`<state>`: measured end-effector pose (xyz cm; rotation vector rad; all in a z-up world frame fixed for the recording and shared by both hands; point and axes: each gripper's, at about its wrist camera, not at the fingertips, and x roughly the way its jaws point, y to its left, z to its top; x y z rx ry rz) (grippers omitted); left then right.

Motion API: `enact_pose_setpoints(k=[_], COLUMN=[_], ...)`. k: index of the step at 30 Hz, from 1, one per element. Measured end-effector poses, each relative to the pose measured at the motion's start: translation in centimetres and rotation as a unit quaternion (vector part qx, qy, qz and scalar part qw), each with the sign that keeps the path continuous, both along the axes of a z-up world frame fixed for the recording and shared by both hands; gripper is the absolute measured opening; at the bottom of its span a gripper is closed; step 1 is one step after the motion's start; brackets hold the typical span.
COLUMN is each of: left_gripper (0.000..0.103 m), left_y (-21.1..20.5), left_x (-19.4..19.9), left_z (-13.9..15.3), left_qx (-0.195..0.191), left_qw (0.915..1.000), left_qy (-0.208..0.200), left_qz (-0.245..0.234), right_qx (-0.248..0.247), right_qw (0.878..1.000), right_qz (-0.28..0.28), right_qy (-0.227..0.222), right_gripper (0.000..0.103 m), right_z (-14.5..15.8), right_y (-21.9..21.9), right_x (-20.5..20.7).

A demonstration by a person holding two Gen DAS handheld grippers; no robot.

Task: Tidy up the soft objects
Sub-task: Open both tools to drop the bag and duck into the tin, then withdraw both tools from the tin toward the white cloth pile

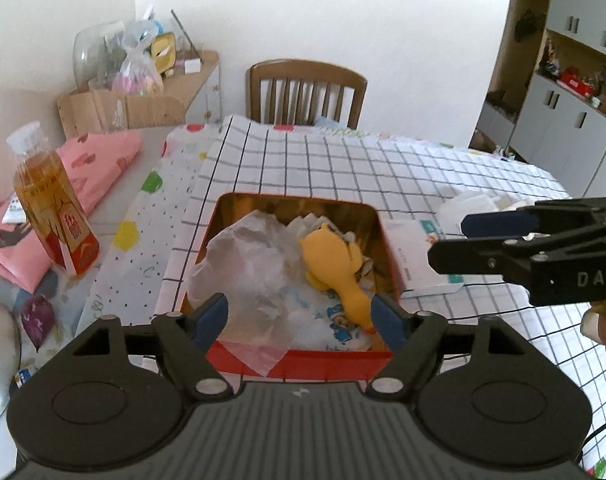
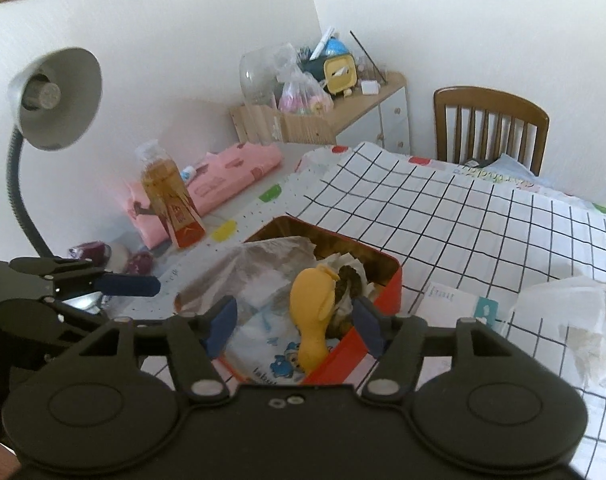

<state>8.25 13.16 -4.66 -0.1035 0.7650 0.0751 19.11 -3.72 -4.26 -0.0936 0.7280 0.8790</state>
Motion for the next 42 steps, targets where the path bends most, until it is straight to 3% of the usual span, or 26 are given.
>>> enact_pose_setpoints(k=[12, 22, 25, 29, 42], left_gripper=[0.084, 0.087, 0.088, 0.1, 0.1], left_y=[-3.6, -7.2, -8.4, -10.4, -18.0], left_x=[-2.1, -1.4, -0.6, 1.1, 10.2], left_z=[2.3, 2.6, 2.5, 2.0, 0.0], left_qx=[0.017, 0.012, 0.003, -0.005, -0.004], left_qw=[0.9984, 0.9947, 0.994, 0.9925, 0.9899], left_qy=[-0.032, -0.046, -0.052, -0.06, -0.047], left_qz=[-0.044, -0.091, -0.097, -0.106, -0.134], right_qx=[0.032, 0.045, 0.047, 0.042, 0.009], right_qw=[0.998, 0.993, 0.991, 0.989, 0.98], right_qz=[-0.039, -0.098, -0.113, -0.136, -0.193], right_qy=[-0.026, -0.043, -0.05, -0.049, -0.05], right_gripper=[0.083, 0.095, 0.099, 0.101, 0.101], right_z=[2.4, 2.7, 2.7, 2.6, 1.6], right_y=[-5.3, -10.3, -12.0, -14.4, -21.9], right_x=[-3.9, -5.5, -5.5, -5.0, -0.3])
